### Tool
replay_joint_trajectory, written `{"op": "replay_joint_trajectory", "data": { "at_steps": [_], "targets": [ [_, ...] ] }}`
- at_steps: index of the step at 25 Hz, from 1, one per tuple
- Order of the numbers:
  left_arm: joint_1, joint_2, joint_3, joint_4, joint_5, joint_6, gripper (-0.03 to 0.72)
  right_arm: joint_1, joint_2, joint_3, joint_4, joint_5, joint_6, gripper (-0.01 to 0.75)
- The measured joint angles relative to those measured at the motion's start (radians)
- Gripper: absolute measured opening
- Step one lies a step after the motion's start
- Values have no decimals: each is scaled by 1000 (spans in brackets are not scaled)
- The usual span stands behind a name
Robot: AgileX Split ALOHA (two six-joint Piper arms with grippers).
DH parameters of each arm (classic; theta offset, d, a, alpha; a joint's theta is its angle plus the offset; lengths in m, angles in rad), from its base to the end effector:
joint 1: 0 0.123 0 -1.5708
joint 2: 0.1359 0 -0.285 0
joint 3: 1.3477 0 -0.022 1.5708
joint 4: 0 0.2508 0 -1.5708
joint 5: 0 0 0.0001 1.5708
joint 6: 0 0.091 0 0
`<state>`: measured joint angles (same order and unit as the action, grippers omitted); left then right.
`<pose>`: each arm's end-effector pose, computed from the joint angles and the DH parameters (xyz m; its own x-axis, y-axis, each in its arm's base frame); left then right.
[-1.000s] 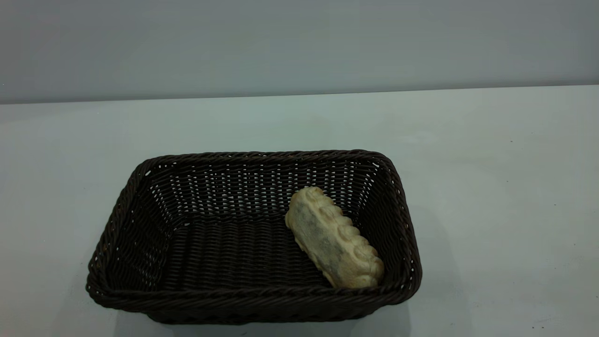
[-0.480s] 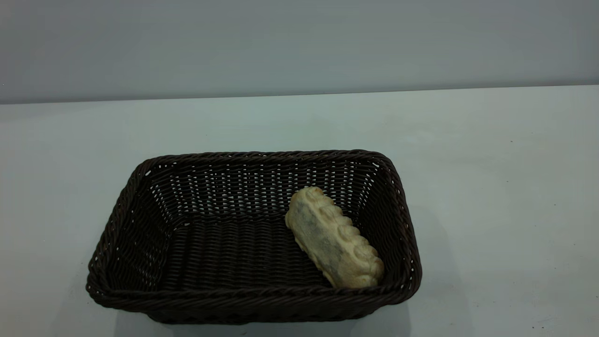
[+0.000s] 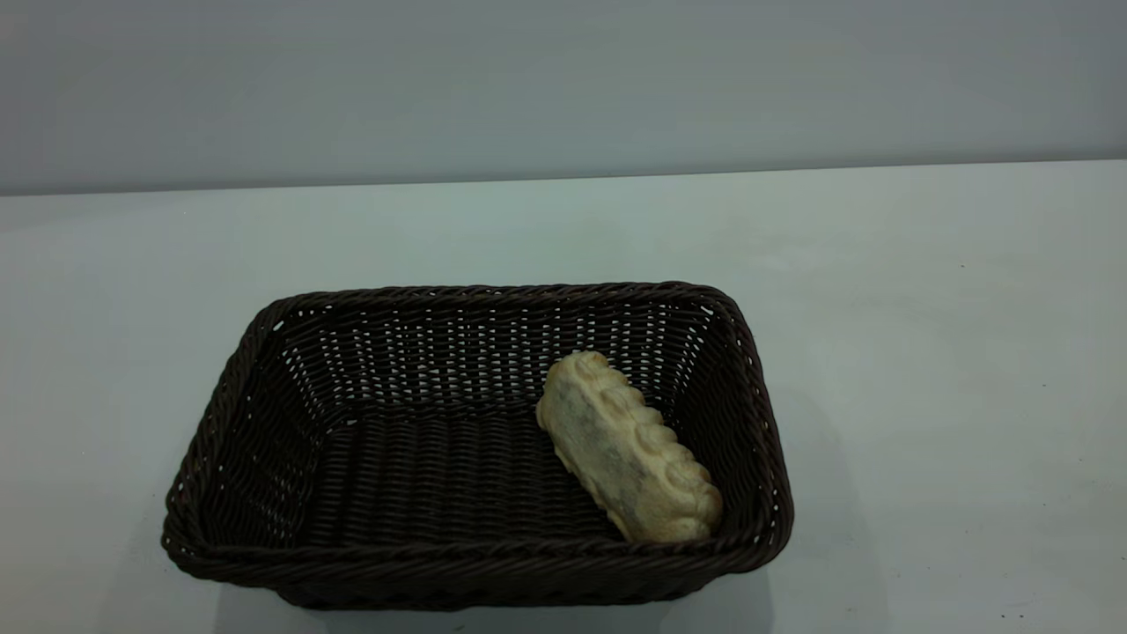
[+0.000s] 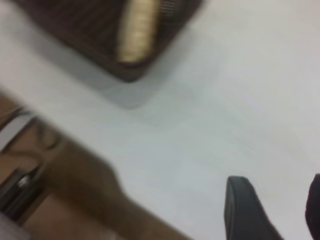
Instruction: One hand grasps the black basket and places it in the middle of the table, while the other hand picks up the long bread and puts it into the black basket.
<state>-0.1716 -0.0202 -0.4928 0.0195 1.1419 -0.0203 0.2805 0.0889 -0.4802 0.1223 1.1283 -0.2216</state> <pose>-0.0102 0.0034 0.2687 -0.5098 0.0760 -0.8569 0.1496 0.9888 -0.0013 0.0037 0.0115 0.2669 -0.5104 -0.3210 -0.7978 -0.4520 0.8894 -0.0687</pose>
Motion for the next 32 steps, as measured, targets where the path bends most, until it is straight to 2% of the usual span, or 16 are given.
{"op": "replay_joint_trajectory", "data": {
  "at_steps": [3,6,17,32],
  "targets": [
    [54,0,0,0,0,0,530,-191,-1,0,0,0,0,283],
    [79,0,0,0,0,0,530,-285,-1,0,0,0,0,283],
    [82,0,4,0,0,0,530,-300,-1,0,0,0,0,282],
    [121,0,4,0,0,1,530,-317,-1,0,3,0,0,282]
  ]
}}
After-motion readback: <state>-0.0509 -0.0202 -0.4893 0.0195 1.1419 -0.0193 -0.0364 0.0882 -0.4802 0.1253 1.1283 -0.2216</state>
